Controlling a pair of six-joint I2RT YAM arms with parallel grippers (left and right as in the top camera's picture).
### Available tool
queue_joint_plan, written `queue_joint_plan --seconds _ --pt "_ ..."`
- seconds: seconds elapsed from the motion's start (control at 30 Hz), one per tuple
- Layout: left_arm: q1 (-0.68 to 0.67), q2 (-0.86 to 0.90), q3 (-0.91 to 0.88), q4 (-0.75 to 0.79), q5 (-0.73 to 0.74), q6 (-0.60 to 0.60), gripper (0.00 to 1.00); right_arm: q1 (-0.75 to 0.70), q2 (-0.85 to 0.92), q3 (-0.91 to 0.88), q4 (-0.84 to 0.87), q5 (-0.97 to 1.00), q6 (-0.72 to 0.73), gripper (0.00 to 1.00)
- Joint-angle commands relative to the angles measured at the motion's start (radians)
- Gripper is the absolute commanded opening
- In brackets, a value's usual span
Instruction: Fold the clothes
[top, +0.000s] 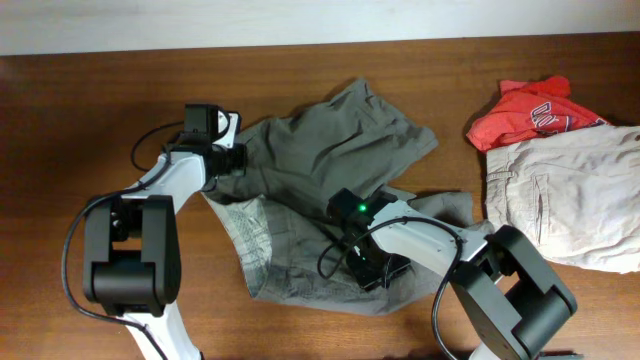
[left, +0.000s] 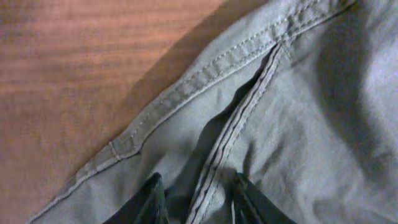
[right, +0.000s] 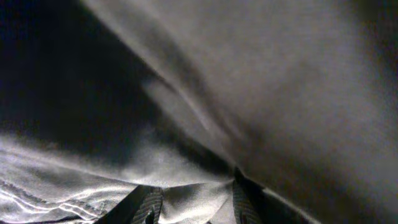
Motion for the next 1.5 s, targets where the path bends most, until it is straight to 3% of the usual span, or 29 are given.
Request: queue_joint_plan --seconds 0.0,0.23,0.3,0.47,0.6,0.73,0.87,0.93,1.13,1.27,1.33,1.47 --pt "0.018 0.116 0.023 0.001 -0.031 0.015 0.37 0.005 -0.026 0.013 0.033 -0.010 -0.116 0.42" --pt "0.019 0.116 0.214 0.015 -0.027 0.016 0.37 0.004 -0.194 0.135 0.046 -0.092 -0.196 0.50" --pt "0.019 0.116 0.277 0.002 -0.026 0.016 0.37 0.004 -0.228 0.172 0.068 -0.125 -0.195 0.59" --pt "0.022 0.116 0.516 -0.183 -0.027 0.016 0.42 0.004 -0.254 0.209 0.209 -0.283 -0.113 0.72" --pt "0.021 0.116 0.718 -0.454 -0.027 0.016 0.46 0.005 -0.205 0.209 0.286 -0.301 0.021 0.57" --pt "0.021 0.116 0.785 -0.686 -0.027 0.016 0.45 0.038 -0.086 0.209 0.373 -0.461 0.084 0.33" --pt "0.022 0.134 0.752 -0.814 -0.027 0.015 0.33 0.082 0.008 0.209 0.431 -0.552 0.133 0.23" --pt "0.021 0.156 0.727 -0.853 -0.027 0.016 0.31 0.111 0.046 0.209 0.459 -0.593 0.132 0.23" --pt "0.024 0.197 0.633 -0.862 -0.027 0.024 0.32 0.179 0.063 0.209 0.473 -0.603 0.036 0.46" --pt "0.024 0.237 0.589 -0.836 -0.027 0.038 0.32 0.209 0.063 0.209 0.480 -0.589 -0.015 0.74" --pt "0.024 0.293 0.586 -0.825 -0.027 0.038 0.32 0.220 0.063 0.209 0.487 -0.486 0.052 0.81" --pt "0.024 0.350 0.586 -0.815 -0.027 0.038 0.31 0.220 0.064 0.209 0.503 -0.391 0.171 0.81"
